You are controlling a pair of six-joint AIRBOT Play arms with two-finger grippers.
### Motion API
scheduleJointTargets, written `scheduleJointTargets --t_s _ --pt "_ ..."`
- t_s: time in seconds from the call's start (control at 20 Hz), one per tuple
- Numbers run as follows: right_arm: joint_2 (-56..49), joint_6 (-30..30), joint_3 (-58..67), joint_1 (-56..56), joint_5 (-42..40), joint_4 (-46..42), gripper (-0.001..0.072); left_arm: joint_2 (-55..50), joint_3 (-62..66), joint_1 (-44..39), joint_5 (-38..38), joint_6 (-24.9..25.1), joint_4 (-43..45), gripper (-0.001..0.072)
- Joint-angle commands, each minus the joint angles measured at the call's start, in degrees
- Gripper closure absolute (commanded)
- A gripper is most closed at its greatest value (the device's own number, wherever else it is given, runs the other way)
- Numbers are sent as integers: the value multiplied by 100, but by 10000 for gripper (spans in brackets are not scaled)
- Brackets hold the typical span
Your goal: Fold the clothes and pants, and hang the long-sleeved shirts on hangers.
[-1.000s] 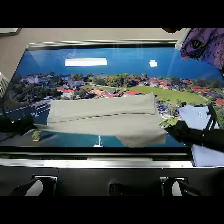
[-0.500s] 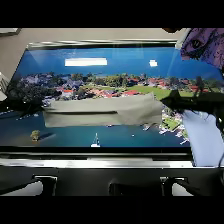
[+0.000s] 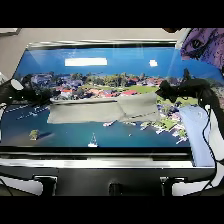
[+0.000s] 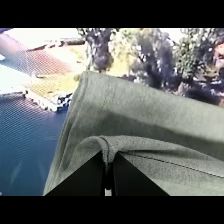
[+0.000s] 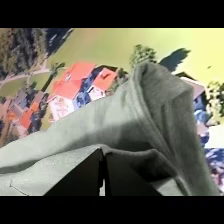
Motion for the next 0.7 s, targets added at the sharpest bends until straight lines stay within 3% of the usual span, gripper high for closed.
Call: scheduleJointTargets --t_s 0.0,0.05,0.1,0.15,0.2,0.35,0.4,0.5,0.55,0.65 --pt "-398 81 103 20 -17 -37 682 -358 168 -116 -7 -11 24 685" --pt "-422 81 103 17 -87 -39 650 -363 170 -122 -2 -13 26 619" --pt "-415 94 118 -7 -219 -39 488 -354 205 -118 -20 -59 31 477" --pt "-413 101 223 -94 -494 -42 277 -326 280 -90 -85 -142 52 337" --pt "-413 79 398 -249 -870 -85 219 -284 417 -46 -247 -160 122 296" --pt "-413 -59 737 -857 -1705 -90 212 -70 861 72 -798 -315 389 296" --pt "-422 -155 739 -1021 -1860 -114 168 42 944 70 -898 -328 560 296" --pt "-509 -382 726 -1143 -2087 -310 156 275 964 57 -922 -328 717 296" --pt "-599 -535 726 -1123 -2214 -369 106 367 964 59 -933 -328 717 295" --pt "-837 -817 726 -1047 -2417 -337 106 516 964 59 -933 -328 717 295"
